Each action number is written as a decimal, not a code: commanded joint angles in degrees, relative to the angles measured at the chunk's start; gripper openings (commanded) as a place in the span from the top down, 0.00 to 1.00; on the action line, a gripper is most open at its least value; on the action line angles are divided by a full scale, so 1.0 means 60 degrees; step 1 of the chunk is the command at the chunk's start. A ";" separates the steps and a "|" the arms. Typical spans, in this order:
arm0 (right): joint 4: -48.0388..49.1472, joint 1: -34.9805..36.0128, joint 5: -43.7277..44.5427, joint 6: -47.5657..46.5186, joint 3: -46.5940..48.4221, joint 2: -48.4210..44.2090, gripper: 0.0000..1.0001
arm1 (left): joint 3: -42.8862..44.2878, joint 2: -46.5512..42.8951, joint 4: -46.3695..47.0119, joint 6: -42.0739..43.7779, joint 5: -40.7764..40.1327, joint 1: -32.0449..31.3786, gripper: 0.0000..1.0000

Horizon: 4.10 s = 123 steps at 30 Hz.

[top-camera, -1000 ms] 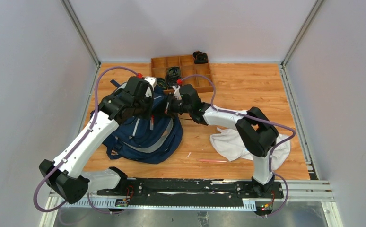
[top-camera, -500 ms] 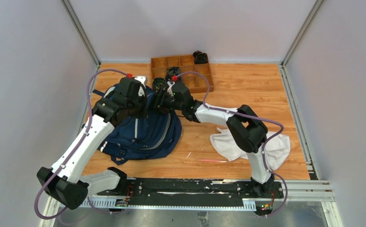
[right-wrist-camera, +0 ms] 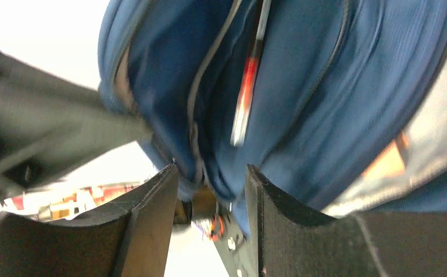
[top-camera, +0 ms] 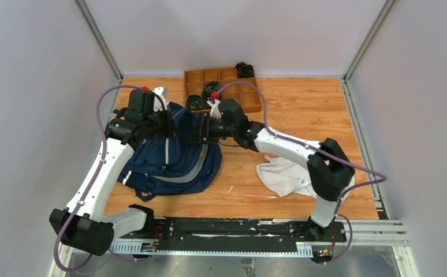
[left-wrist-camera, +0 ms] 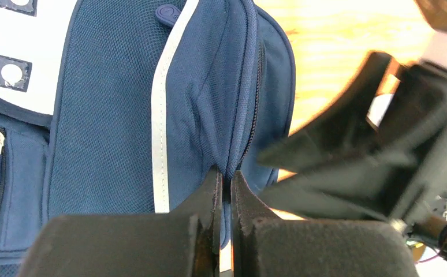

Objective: Pack the student bag
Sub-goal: Place the stationery in the student bag, then pick up the stationery from the center of the board, then place the stationery in the student bag.

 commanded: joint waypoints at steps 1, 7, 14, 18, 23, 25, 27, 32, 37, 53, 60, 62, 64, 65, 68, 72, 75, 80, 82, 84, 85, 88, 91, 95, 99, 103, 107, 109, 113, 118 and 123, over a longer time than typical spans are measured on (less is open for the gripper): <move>-0.2460 -0.0020 -0.0718 -0.3125 -0.0965 -0.2007 0.50 | -0.0141 -0.0125 0.1450 -0.0475 0.0977 0.0374 1.00; -0.5752 -0.0017 0.2713 -0.6471 -0.4318 -0.5784 0.45 | -0.0564 -0.0347 0.2104 -0.0871 0.1054 0.0650 1.00; -0.8987 0.0034 0.3718 -0.6538 -0.4787 -0.6291 0.36 | -0.0774 -0.0120 0.2553 -0.1147 0.1167 0.0673 1.00; -0.8754 0.0080 0.3288 -0.6592 -0.4870 -0.5380 0.34 | -0.0833 0.0027 0.2688 -0.1253 0.1253 0.0673 1.00; -0.7882 0.0351 0.3062 -0.6835 -0.5339 -0.4646 0.33 | -0.0695 0.0064 0.2509 -0.1127 0.1199 0.0673 1.00; -0.7531 0.0380 0.2891 -0.6841 -0.5551 -0.4421 0.32 | -0.0665 0.0065 0.2439 -0.1125 0.1115 0.0688 1.00; -0.7262 0.0472 0.2869 -0.6766 -0.5717 -0.4280 0.32 | -0.0681 0.0035 0.2446 -0.1160 0.1127 0.0688 1.00; -0.7008 0.0685 0.3537 -0.6690 -0.5934 -0.3988 0.34 | -0.0771 -0.0002 0.2465 -0.1190 0.1203 0.0688 1.00; -0.6688 0.0695 0.3546 -0.6511 -0.6026 -0.3458 0.48 | -0.0786 -0.0008 0.2376 -0.1130 0.1279 0.0688 1.00; -0.6677 0.0734 0.2626 -0.6078 -0.5017 -0.3860 1.00 | -0.0647 -0.0304 0.2088 -0.0869 0.1450 0.0702 1.00; -0.4822 0.0407 0.0570 -0.4453 -0.3365 -0.4201 1.00 | -0.0208 -0.0306 0.1362 -0.0403 0.1078 0.0724 1.00; -0.3777 0.0106 -0.0197 -0.3416 -0.2934 -0.3815 1.00 | -0.0336 -0.0420 0.1556 -0.0534 0.1291 0.0735 1.00; -0.2154 -0.0208 -0.0913 -0.1969 -0.2623 -0.3116 1.00 | -0.0470 -0.0440 0.1743 -0.0683 0.1571 0.0746 1.00; -0.1277 -0.0273 -0.1114 -0.1292 -0.2429 -0.2789 1.00 | -0.0491 -0.0451 0.1759 -0.0737 0.1632 0.0746 1.00; -0.0060 -0.0253 -0.1061 -0.0232 -0.1539 -0.1856 1.00 | -0.0520 -0.0426 0.1778 -0.0795 0.1864 0.0746 1.00; -0.0545 -0.0157 -0.0226 0.0312 -0.0188 -0.0695 1.00 | -0.0425 -0.0330 0.1805 -0.0883 0.2400 0.0759 1.00; 0.0084 -0.0129 0.0018 0.1091 0.0486 0.0267 1.00 | -0.0268 -0.0314 0.1678 -0.0832 0.2617 0.0761 1.00; 0.1223 -0.0062 0.0491 0.1642 0.1354 0.1378 0.71 | -0.0077 -0.0383 0.1331 -0.0658 0.2484 0.0761 1.00; 0.1057 -0.0021 0.0313 0.1338 0.1841 0.1580 0.55 | -0.0065 -0.0426 0.1309 -0.0671 0.2450 0.0761 1.00; 0.0876 0.0049 0.0262 0.1022 0.1980 0.1527 0.43 | -0.0077 -0.0474 0.1340 -0.0706 0.2376 0.0761 1.00; 0.0786 0.0093 0.0261 0.0854 0.1962 0.1421 0.41 | -0.0099 -0.0500 0.1365 -0.0733 0.2352 0.0765 1.00; 0.0747 0.0094 0.0303 0.0594 0.1588 0.0986 0.41 | -0.0169 -0.0542 0.1496 -0.0798 0.2300 0.0772 1.00; 0.1056 0.0050 0.0121 0.0456 0.1058 0.0546 0.51 | -0.0193 -0.0556 0.1569 -0.0867 0.2228 0.0776 1.00; 0.0138 -0.0056 0.0811 -0.0577 0.0382 -0.0443 0.53 | -0.0309 -0.0579 0.1416 -0.0824 0.1875 0.0797 1.00; -0.1881 -0.0244 0.2454 -0.2656 0.0349 -0.1232 0.49 | -0.0446 -0.0407 0.0931 -0.0850 0.1342 0.1172 1.00; -0.3880 -0.0537 0.4906 -0.4642 0.0646 -0.1382 0.44 | -0.0583 -0.0669 0.0213 -0.0399 0.0946 0.1495 1.00; -0.4902 -0.1390 0.4771 -0.5369 0.1008 -0.0747 0.42 | -0.1056 -0.1167 -0.0195 -0.0276 0.0450 0.1624 1.00; -0.4961 -0.1709 0.4479 -0.5500 0.1193 -0.0275 0.45 | -0.1079 -0.1296 -0.0437 -0.0228 -0.0056 0.1629 1.00; -0.5302 -0.2112 0.4450 -0.5664 0.2117 0.0939 0.52 | -0.0777 -0.1408 -0.0917 -0.0059 -0.0742 0.1654 1.00; -0.5474 -0.2418 0.4450 -0.5729 0.3526 0.2451 0.63 | -0.0492 -0.1441 -0.0849 -0.0115 -0.0618 0.1647 1.00; -0.5550 -0.2551 0.4450 -0.5754 0.4709 0.3521 0.63 | -0.0553 -0.1316 -0.0729 -0.0032 -0.0408 0.1655 1.00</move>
